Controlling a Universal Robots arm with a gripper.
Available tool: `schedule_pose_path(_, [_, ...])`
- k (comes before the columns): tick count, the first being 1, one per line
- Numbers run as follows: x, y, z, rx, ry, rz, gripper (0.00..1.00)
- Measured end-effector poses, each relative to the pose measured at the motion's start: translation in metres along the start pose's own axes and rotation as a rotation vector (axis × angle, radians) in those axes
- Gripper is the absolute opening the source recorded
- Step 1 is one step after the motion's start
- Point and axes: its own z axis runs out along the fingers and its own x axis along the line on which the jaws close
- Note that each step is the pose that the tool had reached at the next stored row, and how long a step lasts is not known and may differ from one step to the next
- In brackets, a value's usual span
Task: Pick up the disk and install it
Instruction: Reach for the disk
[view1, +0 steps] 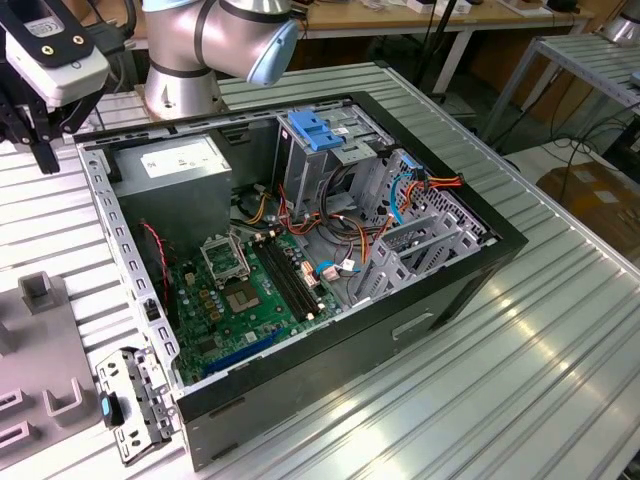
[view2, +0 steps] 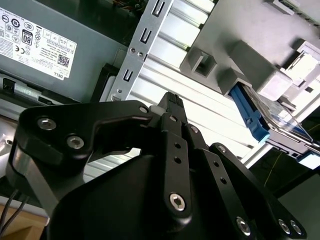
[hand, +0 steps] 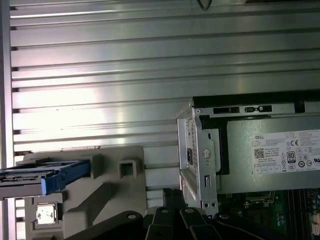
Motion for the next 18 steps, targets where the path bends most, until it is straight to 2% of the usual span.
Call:
schedule_pose_path(3, [0.003, 0.0004, 0.0003, 0.0065, 0.0063, -0.001, 0.11])
schedule_pose_path(7, [0.0079, 0.0007, 0.0006, 0.031, 0.0203, -0.004, 0.11])
schedule_pose_path(9, [0.0113, 0.0014, 0.0008, 0.0395, 0.0245, -0.004, 0.11])
schedule_pose_path(11, [0.0167, 0.0028, 0.0011, 0.0426, 0.0258, -0.005, 0.11])
schedule_pose_path(16, [0.0275, 0.0048, 0.0016, 0.045, 0.0264, -0.017, 0.11])
schedule_pose_path(18, [0.0355, 0.0043, 0.002, 0.0449, 0.0263, -0.023, 0.11])
